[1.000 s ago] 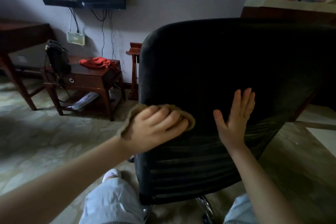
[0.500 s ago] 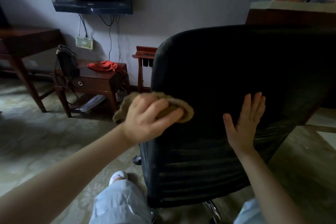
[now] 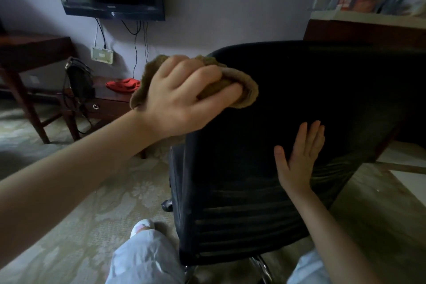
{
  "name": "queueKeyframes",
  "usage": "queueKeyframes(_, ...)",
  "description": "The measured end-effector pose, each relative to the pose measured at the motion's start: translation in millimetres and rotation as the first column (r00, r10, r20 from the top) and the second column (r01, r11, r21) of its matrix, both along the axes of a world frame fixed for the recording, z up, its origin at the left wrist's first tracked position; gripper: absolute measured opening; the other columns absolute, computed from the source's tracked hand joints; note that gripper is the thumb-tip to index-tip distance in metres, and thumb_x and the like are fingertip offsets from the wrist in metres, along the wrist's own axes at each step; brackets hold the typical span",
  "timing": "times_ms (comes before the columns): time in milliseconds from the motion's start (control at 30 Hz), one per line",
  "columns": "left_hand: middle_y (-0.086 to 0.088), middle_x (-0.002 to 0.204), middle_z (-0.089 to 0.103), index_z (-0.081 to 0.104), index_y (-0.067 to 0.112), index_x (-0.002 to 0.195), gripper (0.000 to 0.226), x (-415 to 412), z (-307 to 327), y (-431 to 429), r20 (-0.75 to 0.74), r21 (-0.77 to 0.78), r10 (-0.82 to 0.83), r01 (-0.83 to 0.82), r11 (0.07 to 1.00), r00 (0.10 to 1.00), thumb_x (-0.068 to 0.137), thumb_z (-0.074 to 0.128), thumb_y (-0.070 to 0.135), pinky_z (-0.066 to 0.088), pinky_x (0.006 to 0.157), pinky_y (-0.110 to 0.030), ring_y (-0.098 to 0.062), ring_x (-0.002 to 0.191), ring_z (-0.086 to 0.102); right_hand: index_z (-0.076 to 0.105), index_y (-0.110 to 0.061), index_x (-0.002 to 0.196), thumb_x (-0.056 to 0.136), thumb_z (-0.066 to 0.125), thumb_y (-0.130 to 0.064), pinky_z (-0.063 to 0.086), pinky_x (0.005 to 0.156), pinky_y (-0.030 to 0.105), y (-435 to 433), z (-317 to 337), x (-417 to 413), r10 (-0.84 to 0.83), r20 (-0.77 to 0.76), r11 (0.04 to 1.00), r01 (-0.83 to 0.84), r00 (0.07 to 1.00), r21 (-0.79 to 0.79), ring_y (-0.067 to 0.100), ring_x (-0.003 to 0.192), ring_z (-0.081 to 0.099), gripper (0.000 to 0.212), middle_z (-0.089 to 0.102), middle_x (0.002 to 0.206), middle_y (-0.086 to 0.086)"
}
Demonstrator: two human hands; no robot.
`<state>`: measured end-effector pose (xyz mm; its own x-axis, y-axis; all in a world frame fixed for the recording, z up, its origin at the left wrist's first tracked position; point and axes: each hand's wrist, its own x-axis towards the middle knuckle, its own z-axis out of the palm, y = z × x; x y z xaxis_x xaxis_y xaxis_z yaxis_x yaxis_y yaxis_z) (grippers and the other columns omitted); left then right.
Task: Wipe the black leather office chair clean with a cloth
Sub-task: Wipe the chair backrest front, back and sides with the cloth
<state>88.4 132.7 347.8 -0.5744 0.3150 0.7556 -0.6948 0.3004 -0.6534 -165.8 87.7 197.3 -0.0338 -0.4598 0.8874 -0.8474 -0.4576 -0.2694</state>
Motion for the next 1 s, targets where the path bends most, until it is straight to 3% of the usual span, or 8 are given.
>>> queueKeyframes(67, -0.006, 0.099, 0.045, 0.058, 0.018, 0.105, 0.022, -1.4, 0.5, 3.7, -0.001, 0.043, 0.002, -0.002, 0.999, 1.000, 0.084, 0.061, 0.014, 0.039, 0.071, -0.033, -0.023, 0.083, 0.046, -0.014, -0.034, 0.147, 0.098, 0.019, -0.055, -0.012, 0.115, 0.029, -0.7, -0.7, 1.3, -0.026, -0.029, 0.999, 0.025, 0.999, -0.032, 0.008, 0.142, -0.019, 0.063, -0.010, 0.156, 0.003)
queueKeyframes(200, -0.008, 0.101, 0.042, 0.056, 0.014, 0.107, 0.019, -6.5, 3.2, 7.9, -0.145, 0.164, -0.022, 0.046, 0.985, 0.989, 0.087, 0.058, 0.015, 0.038, 0.070, -0.031, -0.026, 0.079, 0.043, -0.015, -0.029, 0.148, 0.099, 0.017, -0.050, -0.012, 0.115, 0.032, 2.1, 0.5, 6.3, -0.030, -0.037, 0.999, 0.029, 0.999, -0.035, 0.010, 0.142, -0.020, 0.062, 0.001, 0.147, 0.021)
queueKeyframes(300, -0.008, 0.100, 0.040, 0.054, 0.012, 0.107, 0.019, -13.4, 4.1, 8.1, -0.242, 0.180, 0.018, 0.027, 0.983, 0.970, 0.089, 0.055, 0.016, 0.035, 0.067, -0.028, -0.026, 0.078, 0.042, -0.016, -0.027, 0.148, 0.099, 0.016, -0.049, -0.014, 0.115, 0.032, 5.7, 2.5, 10.2, -0.025, -0.020, 1.000, 0.025, 0.999, -0.015, 0.011, 0.142, -0.021, 0.062, 0.000, 0.147, 0.021)
queueKeyframes(467, -0.008, 0.104, 0.036, 0.047, 0.011, 0.112, 0.021, -18.0, -7.1, 13.7, -0.368, 0.263, 0.047, 0.055, 0.963, 0.929, 0.094, 0.047, 0.022, 0.036, 0.072, -0.028, -0.026, 0.086, 0.042, -0.014, -0.027, 0.148, 0.100, 0.016, -0.049, -0.013, 0.116, 0.034, 5.3, -0.1, 8.3, -0.007, -0.063, 0.999, 0.005, 0.998, -0.033, 0.013, 0.143, -0.019, 0.061, -0.023, 0.155, -0.009)
queueKeyframes(600, -0.008, 0.105, 0.034, 0.044, 0.009, 0.113, 0.024, -19.8, -19.4, 11.8, -0.512, 0.282, -0.007, 0.176, 0.943, 0.859, 0.095, 0.042, 0.024, 0.040, 0.073, -0.028, -0.024, 0.088, 0.043, -0.014, -0.027, 0.148, 0.100, 0.017, -0.049, -0.012, 0.116, 0.034, 8.6, -0.6, 6.8, 0.001, -0.078, 1.000, -0.002, 0.997, -0.016, 0.014, 0.143, -0.019, 0.061, -0.024, 0.154, -0.010)
queueKeyframes(767, -0.012, 0.105, 0.036, 0.043, 0.002, 0.111, 0.025, -9.6, -57.7, 0.3, -0.618, 0.297, -0.084, 0.331, 0.896, 0.781, 0.095, 0.041, 0.022, 0.036, 0.083, -0.013, -0.023, 0.090, 0.044, -0.018, -0.030, 0.146, 0.099, 0.015, -0.051, -0.016, 0.114, 0.030, 10.4, 1.8, 12.1, 0.028, -0.058, 0.999, -0.026, 0.998, 0.037, 0.010, 0.141, -0.022, 0.061, -0.028, 0.152, -0.014)
queueKeyframes(867, -0.013, 0.103, 0.035, 0.043, 0.001, 0.108, 0.022, -0.9, -100.0, -4.2, -0.618, 0.349, -0.054, 0.335, 0.875, 0.785, 0.092, 0.041, 0.015, 0.036, 0.085, -0.018, -0.027, 0.090, 0.042, -0.020, -0.034, 0.145, 0.099, 0.014, -0.051, -0.018, 0.113, 0.028, 9.9, 1.5, 15.6, 0.071, -0.021, 0.996, -0.070, 0.997, 0.056, 0.008, 0.140, -0.024, 0.060, -0.030, 0.150, -0.017)
queueKeyframes(1000, -0.012, 0.099, 0.035, 0.047, 0.011, 0.106, 0.020, 8.9, -153.8, -9.0, -0.544, 0.426, 0.016, 0.260, 0.867, 0.839, 0.098, 0.035, 0.025, 0.039, 0.074, -0.034, -0.027, 0.084, 0.041, -0.019, -0.034, 0.146, 0.099, 0.015, -0.051, -0.018, 0.113, 0.030, 7.8, 0.8, 17.4, 0.077, -0.013, 0.996, -0.076, 0.997, 0.036, 0.009, 0.140, -0.024, 0.061, -0.029, 0.151, -0.017)
